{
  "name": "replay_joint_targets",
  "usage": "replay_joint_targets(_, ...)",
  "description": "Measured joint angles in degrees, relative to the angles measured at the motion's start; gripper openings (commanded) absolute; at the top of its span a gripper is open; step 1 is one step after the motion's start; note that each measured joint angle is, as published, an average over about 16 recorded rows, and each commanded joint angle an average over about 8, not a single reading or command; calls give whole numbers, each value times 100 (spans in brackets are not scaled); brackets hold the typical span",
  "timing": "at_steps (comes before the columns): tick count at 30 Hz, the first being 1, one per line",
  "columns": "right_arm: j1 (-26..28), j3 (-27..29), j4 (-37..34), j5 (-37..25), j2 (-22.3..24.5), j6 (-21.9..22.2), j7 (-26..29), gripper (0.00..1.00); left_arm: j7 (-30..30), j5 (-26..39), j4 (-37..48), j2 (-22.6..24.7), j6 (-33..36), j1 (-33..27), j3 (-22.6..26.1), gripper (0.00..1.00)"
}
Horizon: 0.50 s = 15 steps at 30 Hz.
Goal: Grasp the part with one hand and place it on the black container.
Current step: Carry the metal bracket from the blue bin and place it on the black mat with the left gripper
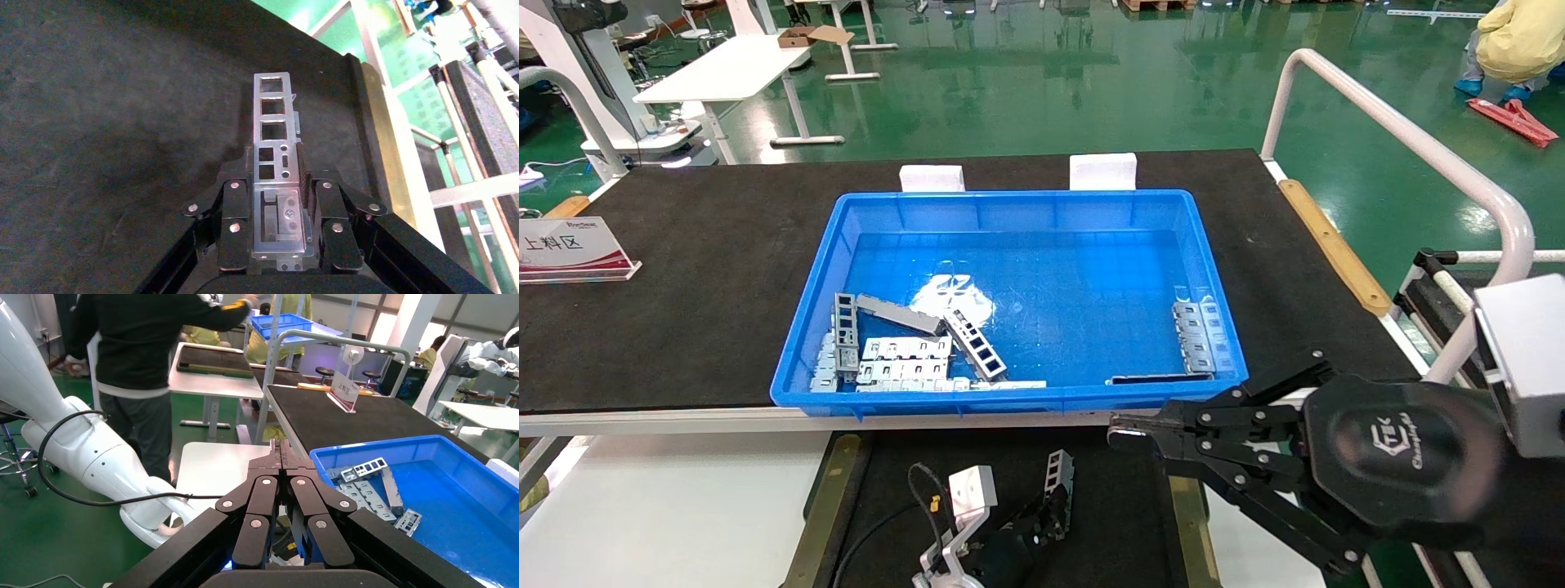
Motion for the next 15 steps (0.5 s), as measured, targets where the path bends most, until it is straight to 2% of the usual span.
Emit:
replay_joint_targets(4,0,-1,0,1,0,0,0,85,-220,152,24,1,-63,-30,91,86)
replay_joint_targets(6,0,-1,0,1,0,0,-1,100,-334,232,32,1,-92,-42,135,100)
replay_joint_targets(15,1,-3,0,2,1,1,-1,100,-868,616,31,-3,-195,-88,333,100)
